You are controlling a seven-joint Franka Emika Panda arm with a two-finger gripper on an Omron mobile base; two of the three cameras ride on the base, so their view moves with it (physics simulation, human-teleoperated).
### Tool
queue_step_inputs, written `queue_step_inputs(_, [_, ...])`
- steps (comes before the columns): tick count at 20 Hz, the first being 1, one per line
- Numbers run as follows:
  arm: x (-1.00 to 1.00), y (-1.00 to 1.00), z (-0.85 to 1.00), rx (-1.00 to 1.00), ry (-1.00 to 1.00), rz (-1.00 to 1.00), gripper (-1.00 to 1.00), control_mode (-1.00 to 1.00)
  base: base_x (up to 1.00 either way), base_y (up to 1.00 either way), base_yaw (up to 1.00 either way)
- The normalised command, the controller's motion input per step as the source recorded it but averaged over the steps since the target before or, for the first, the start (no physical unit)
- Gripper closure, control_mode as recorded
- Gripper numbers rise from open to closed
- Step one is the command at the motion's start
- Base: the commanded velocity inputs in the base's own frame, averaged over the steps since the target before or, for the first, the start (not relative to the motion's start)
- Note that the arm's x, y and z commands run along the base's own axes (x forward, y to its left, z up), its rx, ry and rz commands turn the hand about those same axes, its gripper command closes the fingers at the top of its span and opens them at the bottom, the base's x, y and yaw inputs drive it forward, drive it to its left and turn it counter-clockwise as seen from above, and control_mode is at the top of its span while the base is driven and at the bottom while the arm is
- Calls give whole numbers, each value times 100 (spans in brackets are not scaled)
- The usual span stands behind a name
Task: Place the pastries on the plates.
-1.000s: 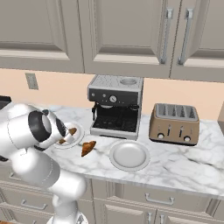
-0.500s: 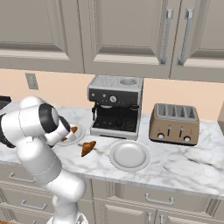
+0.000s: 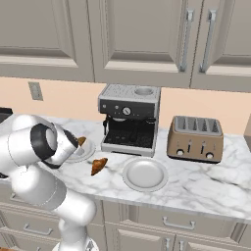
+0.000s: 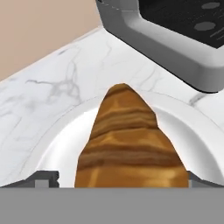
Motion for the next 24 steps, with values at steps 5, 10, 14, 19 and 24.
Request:
queue_step_inputs(5, [-22,-2,38,1,-19,0,-100,-100,0,0,0])
queue_step_inputs(10, [-8,-3,-14,4,1,0,-100,-100,0,0,0])
queue_step_inputs(14, [0,-3,-1,0,0,0,-100,-100,0,0,0])
queue_step_inputs(19, [1,0,-3,0,0,0,-100,-100,0,0,0])
queue_step_inputs(24, [35,15,-32,0,6,2,-100,-100,0,0,0])
